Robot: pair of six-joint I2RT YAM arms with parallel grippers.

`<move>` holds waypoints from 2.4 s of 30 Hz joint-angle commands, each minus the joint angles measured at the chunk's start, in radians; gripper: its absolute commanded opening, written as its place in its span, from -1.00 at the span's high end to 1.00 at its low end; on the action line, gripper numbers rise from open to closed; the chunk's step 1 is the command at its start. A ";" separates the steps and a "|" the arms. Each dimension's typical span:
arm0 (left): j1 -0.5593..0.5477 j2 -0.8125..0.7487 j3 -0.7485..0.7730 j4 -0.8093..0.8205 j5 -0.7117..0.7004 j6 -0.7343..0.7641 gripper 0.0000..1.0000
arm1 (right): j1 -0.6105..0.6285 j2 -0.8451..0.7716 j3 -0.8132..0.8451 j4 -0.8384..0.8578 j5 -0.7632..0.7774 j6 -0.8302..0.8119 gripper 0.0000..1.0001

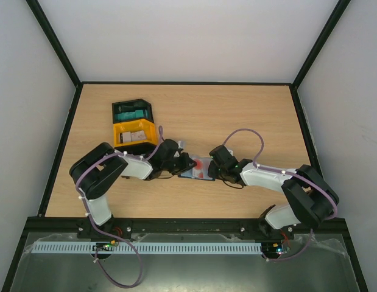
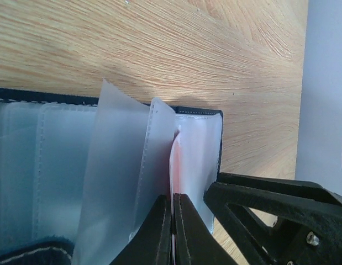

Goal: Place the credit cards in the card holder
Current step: Insert the credit card into the card holder.

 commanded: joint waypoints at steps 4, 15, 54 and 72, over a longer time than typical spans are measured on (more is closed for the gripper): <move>-0.008 0.042 0.027 -0.025 -0.044 0.003 0.95 | 0.008 0.007 -0.034 -0.040 0.001 0.003 0.43; -0.041 0.066 0.018 -0.066 -0.037 -0.003 0.87 | 0.007 0.006 -0.031 -0.027 0.007 0.013 0.43; -0.099 -0.008 0.142 -0.364 -0.150 0.160 0.37 | 0.007 0.011 -0.041 0.016 -0.026 0.017 0.44; -0.143 0.073 0.280 -0.442 -0.148 0.249 0.39 | 0.008 -0.041 -0.009 -0.011 0.030 0.006 0.38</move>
